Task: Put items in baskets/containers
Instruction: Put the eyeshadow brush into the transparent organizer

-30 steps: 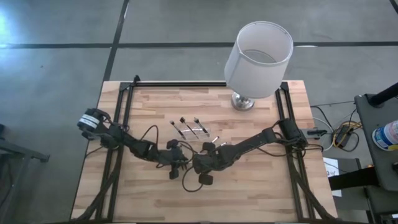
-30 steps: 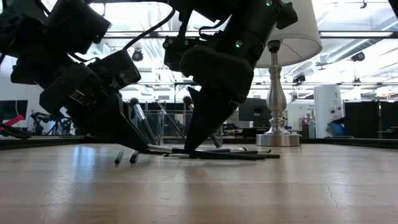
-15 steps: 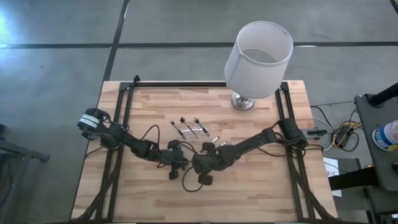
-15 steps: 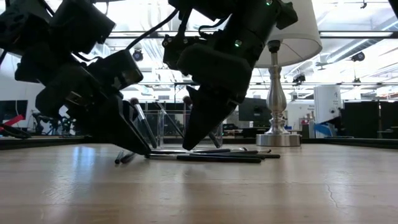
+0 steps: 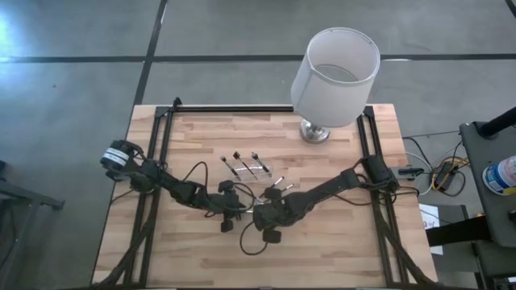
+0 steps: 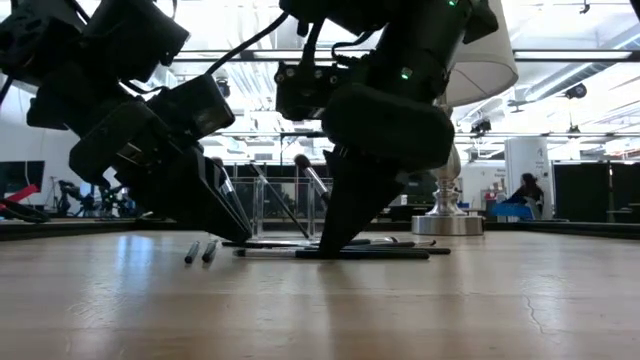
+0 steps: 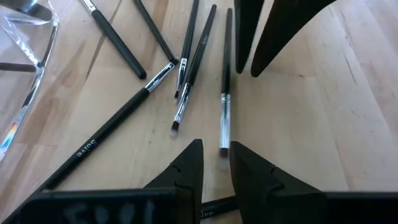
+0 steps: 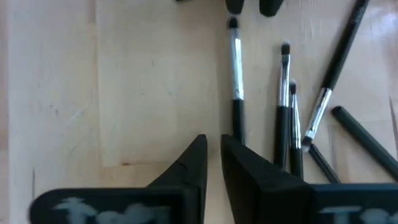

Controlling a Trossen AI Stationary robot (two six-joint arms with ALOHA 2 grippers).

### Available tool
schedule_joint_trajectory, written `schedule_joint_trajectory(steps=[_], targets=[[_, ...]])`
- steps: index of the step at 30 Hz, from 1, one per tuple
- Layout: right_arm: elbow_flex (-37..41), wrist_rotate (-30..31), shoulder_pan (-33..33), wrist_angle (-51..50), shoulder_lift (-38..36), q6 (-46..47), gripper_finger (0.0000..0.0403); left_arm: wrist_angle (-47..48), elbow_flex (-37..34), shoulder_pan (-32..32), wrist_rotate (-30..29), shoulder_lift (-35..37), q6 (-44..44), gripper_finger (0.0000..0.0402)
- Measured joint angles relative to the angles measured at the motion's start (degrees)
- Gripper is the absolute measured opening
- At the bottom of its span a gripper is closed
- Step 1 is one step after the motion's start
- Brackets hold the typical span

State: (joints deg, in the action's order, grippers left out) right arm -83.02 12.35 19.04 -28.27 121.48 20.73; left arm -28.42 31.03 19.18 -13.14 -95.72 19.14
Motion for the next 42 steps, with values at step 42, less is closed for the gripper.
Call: schedule_joint_trajectory(steps=[42], targets=[[13.09,-0.4,1.68,-1.2,-9.74,0.74,0.006,-0.72,1.22,-0.72,4.15,-3.78,-1.04,0.0071]])
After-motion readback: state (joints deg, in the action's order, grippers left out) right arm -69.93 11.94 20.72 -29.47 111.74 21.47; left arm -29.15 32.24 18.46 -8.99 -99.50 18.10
